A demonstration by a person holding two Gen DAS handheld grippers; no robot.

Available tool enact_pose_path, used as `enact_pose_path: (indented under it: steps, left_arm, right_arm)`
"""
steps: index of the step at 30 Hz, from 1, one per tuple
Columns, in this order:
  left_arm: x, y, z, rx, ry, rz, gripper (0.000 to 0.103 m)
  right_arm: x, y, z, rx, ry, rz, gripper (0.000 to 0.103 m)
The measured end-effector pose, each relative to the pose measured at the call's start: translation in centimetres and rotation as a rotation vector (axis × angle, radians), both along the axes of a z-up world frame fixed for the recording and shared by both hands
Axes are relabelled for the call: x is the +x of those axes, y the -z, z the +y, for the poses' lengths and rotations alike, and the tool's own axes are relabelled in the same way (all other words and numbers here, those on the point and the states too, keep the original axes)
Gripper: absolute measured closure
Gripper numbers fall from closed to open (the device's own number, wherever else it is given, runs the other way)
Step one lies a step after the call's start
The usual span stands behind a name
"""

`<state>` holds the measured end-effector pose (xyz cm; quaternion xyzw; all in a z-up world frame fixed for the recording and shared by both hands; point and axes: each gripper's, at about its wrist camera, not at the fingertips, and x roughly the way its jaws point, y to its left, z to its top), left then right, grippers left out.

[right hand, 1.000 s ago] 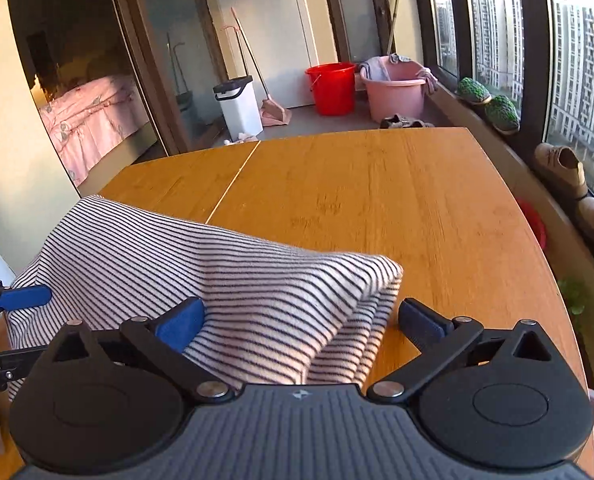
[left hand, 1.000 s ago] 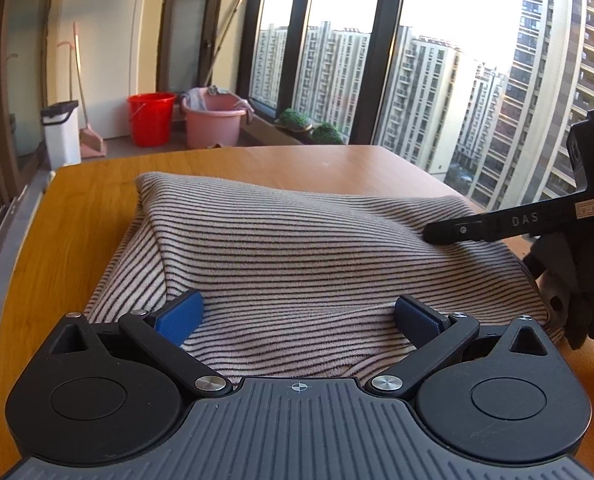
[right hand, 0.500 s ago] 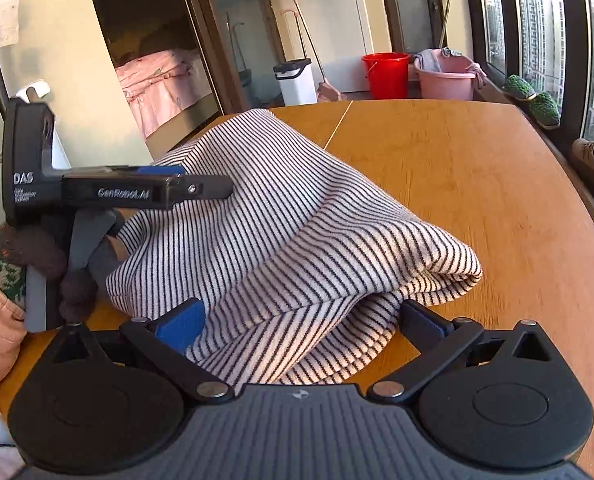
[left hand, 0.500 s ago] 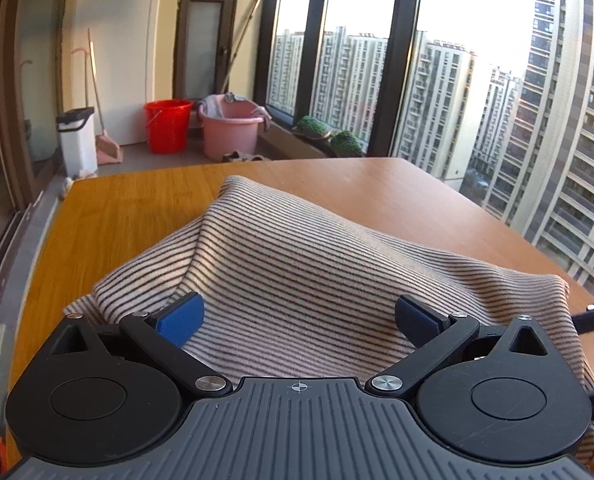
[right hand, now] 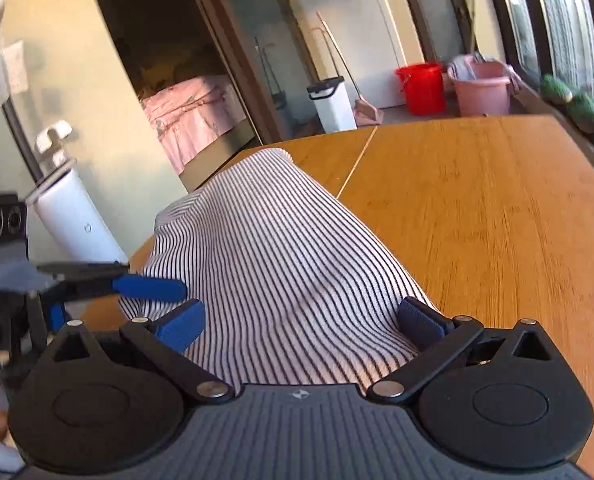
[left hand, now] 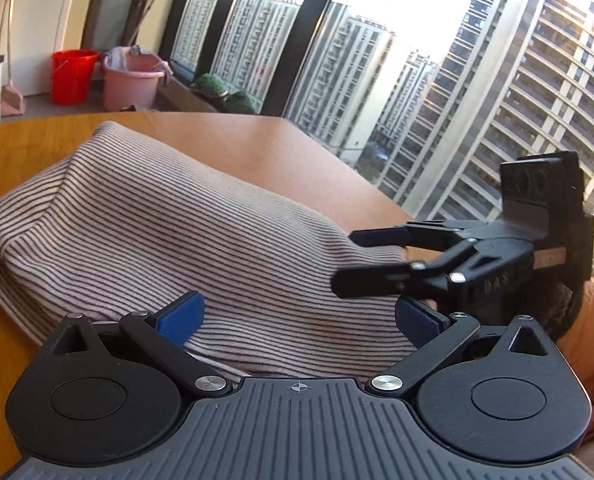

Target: Fold clothes

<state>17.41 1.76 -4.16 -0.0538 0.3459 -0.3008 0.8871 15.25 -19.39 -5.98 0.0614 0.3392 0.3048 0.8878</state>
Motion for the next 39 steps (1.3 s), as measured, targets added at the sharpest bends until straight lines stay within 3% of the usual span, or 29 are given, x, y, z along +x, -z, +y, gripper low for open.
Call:
enact_pose_path:
  steps: [6,17,25,29,34,39]
  left_arm:
    - [0.6,-0.1,-0.6,0.020,-0.020,-0.014,0.000]
    - [-1.3,0.1,-0.8,0.085,-0.011,-0.062,0.000]
    - [-1.5,0.2,-0.6,0.101,-0.018,-0.087,0.000]
    - [-1.6,0.5,-0.4,0.115,-0.019,-0.110,0.000]
    - [-1.4,0.1,0.4,0.080,-0.042,-0.104,0.000]
    - [-2.8,-2.9,4.0,0.062,-0.192,-0.152,0.000]
  right_arm:
    - [-3.5,0.3,-0.6,-0.038,0.005,-0.015,0.000]
    - [-7.8,0.3,-0.2,0.056,0.055,0.015,0.000]
    - [-9.1,0.2,0.8,0.052,0.014,0.023,0.000]
    - [-9.8,0.2,1.7,0.029,-0.029,0.013,0.000]
    - [-10.6,-0.5,3.6,-0.092,-0.060,-0.034,0.000]
    - [-12.5,-3.0,4.4,-0.151,-0.128,-0.158,0.000]
